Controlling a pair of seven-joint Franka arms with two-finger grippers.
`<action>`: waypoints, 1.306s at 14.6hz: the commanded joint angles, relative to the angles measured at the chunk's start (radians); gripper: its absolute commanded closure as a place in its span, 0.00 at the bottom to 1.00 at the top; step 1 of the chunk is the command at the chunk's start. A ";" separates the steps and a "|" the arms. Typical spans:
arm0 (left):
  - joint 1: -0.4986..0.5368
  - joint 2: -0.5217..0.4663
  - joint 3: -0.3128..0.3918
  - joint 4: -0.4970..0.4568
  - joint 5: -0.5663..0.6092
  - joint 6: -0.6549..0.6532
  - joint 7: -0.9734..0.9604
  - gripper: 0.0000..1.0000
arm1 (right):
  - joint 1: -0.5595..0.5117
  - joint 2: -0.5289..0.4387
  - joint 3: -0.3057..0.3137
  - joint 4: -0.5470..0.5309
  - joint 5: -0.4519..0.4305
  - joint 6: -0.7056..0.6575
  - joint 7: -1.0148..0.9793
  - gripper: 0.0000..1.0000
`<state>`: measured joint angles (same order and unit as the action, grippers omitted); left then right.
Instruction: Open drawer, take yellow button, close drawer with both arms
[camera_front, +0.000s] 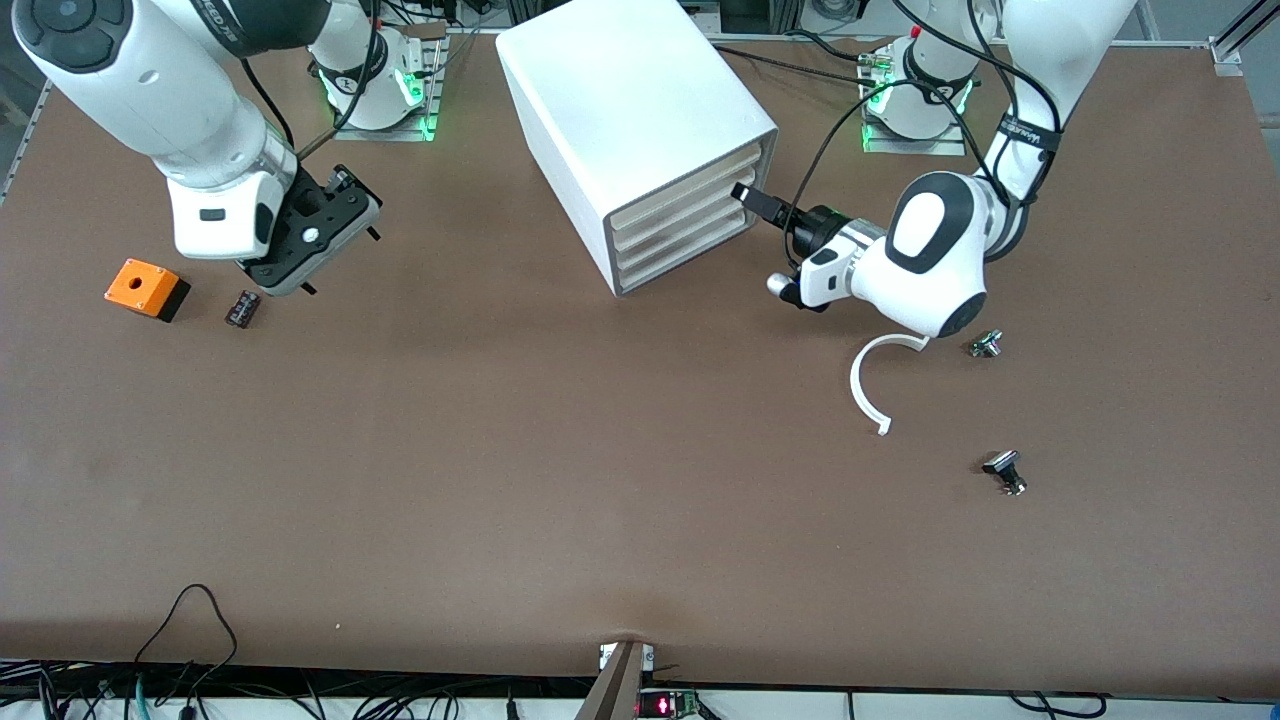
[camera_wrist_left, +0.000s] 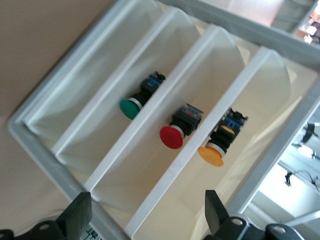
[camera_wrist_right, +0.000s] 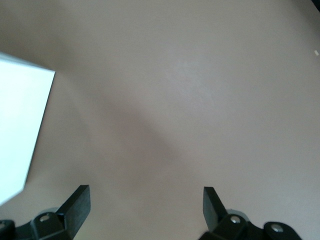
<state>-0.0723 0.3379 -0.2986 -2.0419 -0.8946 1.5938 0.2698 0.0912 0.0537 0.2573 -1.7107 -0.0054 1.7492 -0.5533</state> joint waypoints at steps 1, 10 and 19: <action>0.003 -0.020 -0.020 -0.059 -0.079 -0.003 0.086 0.01 | 0.002 0.023 -0.004 0.022 0.004 -0.004 -0.182 0.00; 0.005 -0.025 -0.059 -0.150 -0.152 0.011 0.195 0.27 | 0.094 0.141 -0.003 0.168 -0.116 -0.043 -0.484 0.00; 0.012 -0.020 -0.090 -0.156 -0.135 0.067 0.200 1.00 | 0.134 0.153 -0.003 0.187 -0.105 -0.042 -0.524 0.00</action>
<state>-0.0699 0.3367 -0.3800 -2.1766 -1.0210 1.6394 0.4457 0.2037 0.1919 0.2568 -1.5586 -0.1041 1.7320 -1.0748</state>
